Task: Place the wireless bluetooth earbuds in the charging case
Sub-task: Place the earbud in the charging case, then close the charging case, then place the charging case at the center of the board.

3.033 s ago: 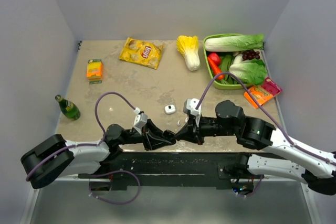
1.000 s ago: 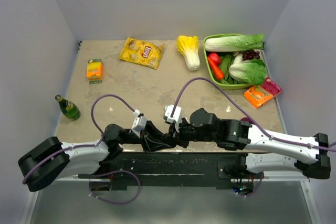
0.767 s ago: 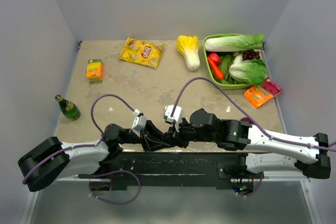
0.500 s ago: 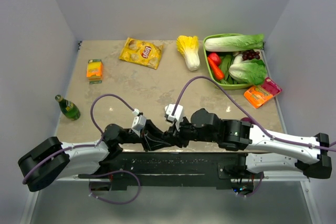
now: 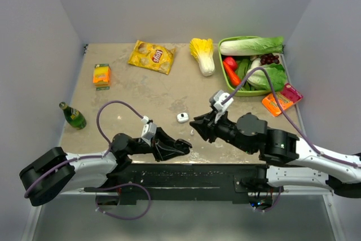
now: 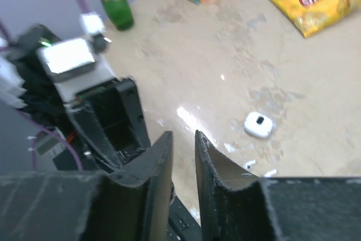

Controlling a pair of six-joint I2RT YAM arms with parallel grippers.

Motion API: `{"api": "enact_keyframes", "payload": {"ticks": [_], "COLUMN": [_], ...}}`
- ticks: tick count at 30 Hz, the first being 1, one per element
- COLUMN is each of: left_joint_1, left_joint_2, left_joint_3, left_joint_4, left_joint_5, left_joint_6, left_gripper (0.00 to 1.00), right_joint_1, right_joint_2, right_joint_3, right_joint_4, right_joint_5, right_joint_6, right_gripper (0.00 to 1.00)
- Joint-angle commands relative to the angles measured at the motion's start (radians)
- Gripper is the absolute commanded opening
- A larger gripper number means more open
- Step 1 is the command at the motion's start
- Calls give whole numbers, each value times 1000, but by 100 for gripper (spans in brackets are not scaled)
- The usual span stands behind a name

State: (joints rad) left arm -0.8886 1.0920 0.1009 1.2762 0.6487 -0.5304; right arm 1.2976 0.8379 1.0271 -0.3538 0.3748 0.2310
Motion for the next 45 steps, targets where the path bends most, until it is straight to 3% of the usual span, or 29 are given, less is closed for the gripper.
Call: {"api": "enact_keyframes", "payload": {"ticks": [1, 15, 20, 23, 25, 27, 28, 32, 38, 45], "left_joint_1": [-3, -3, -3, -3, 0, 29, 54, 250, 347, 442], "left_joint_2": [-33, -87, -99, -110, -103, -77, -25, 164, 399, 581], "left_joint_3": [6, -3, -4, 20, 46, 120, 150, 288, 459, 575], "left_joint_4": [120, 78, 68, -62, -253, -409, -555, -675, -739, -765], "left_joint_5": [-37, -84, -103, -229, -474, -728, -768, -712, -696, -609], "left_joint_6": [38, 52, 55, 58, 31, -29, -113, -204, -142, -117], "left_gripper": [0, 0, 0, 0, 0, 0, 0, 0, 7, 21], "right_joint_1": [2, 2, 2, 2, 3, 0, -1, -1, -6, -8], "right_joint_2": [108, 144, 150, 93, 38, 30, 50, 151, 220, 210], "right_joint_3": [-36, -82, -88, -104, -151, -194, -203, -216, -188, -197], "right_joint_4": [-86, 16, 6, -31, -5, 19, 24, -4, -28, 3], "right_joint_5": [109, -135, -134, 120, 253, 277, 297, 354, 334, 286], "right_joint_6": [90, 77, 92, 185, 203, 206, 209, 269, 329, 300], "right_gripper": [24, 26, 29, 35, 37, 40, 41, 51, 66, 68]}}
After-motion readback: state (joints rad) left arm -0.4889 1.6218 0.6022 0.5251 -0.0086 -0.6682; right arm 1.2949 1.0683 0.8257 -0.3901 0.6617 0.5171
